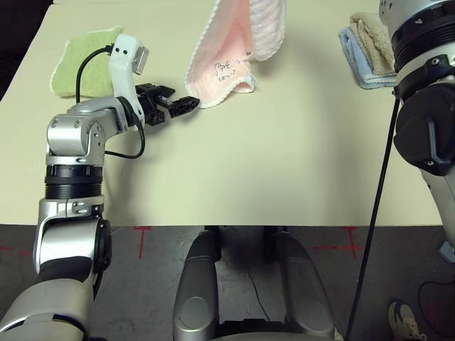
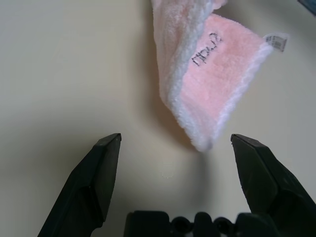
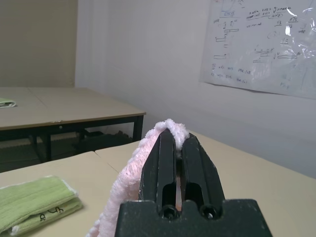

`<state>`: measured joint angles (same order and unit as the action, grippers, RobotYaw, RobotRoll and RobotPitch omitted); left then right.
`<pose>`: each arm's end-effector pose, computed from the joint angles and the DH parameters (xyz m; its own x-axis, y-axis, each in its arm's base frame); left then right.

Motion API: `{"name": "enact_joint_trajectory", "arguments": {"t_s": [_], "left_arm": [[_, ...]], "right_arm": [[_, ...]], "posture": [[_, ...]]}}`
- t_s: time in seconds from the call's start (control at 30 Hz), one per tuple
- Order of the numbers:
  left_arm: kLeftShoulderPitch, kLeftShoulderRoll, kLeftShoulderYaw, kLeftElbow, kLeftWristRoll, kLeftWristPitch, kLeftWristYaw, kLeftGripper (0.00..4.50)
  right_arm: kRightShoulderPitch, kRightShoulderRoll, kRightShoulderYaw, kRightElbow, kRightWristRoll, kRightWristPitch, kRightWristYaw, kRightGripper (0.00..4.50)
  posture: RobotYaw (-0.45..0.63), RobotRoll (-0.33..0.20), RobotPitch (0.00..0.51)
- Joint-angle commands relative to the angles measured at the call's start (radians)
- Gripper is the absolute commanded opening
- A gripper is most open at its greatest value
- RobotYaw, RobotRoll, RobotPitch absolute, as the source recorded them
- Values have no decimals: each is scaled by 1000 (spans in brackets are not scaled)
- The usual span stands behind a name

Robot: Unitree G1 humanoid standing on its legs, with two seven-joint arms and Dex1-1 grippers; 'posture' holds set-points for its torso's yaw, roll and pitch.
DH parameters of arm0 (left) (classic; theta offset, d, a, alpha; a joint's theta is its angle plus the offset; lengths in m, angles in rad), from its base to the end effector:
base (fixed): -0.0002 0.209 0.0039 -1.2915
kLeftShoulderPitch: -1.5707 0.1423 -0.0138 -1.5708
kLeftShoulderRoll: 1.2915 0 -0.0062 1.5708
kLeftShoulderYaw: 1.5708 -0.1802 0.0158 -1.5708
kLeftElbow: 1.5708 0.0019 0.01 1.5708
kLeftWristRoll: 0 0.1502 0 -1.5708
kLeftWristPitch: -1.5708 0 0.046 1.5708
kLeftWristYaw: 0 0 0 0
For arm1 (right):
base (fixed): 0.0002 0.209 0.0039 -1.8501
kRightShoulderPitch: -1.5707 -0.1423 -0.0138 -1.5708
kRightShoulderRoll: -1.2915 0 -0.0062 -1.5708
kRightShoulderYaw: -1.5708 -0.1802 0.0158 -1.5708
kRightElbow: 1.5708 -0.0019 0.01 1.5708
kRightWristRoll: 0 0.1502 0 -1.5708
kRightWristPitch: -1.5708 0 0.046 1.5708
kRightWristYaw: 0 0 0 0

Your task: Fold the towel and set it aside.

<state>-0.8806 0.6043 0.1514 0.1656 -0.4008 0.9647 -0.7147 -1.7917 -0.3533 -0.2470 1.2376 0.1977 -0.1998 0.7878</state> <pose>0.3107 0.2383 0.2597 0.7869 -0.5911 -0.1770 0.5912 0.8044 -0.0584 0.3540 -0.1475 0.4135 0.4464 0.6736 0.5890 -0.5752 0.7203 -0.3877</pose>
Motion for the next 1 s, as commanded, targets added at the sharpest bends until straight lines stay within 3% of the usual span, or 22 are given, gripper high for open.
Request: {"name": "enact_joint_trajectory", "arguments": {"t_s": [0.03,0.5,0.63,0.9,1.0], "left_arm": [[2,-30,45,-36,-56,85,45,4500],[-9,-103,102,-39,-146,220,147,4500],[-6,-103,101,-24,-139,219,158,3213],[-35,-160,151,25,-163,211,201,10],[-46,-179,159,42,-167,205,216,10]], "right_arm": [[-26,-7,-1,-16,0,-17,9,22],[-25,-10,2,-18,-5,-18,10,22],[-25,-12,3,-18,-6,-18,10,0],[-21,-15,5,-18,-9,-18,9,0],[-19,-17,5,-17,-11,-18,7,0]], "posture": [[137,0,317],[124,0,316],[123,0,316],[119,0,314],[118,0,312]]}}
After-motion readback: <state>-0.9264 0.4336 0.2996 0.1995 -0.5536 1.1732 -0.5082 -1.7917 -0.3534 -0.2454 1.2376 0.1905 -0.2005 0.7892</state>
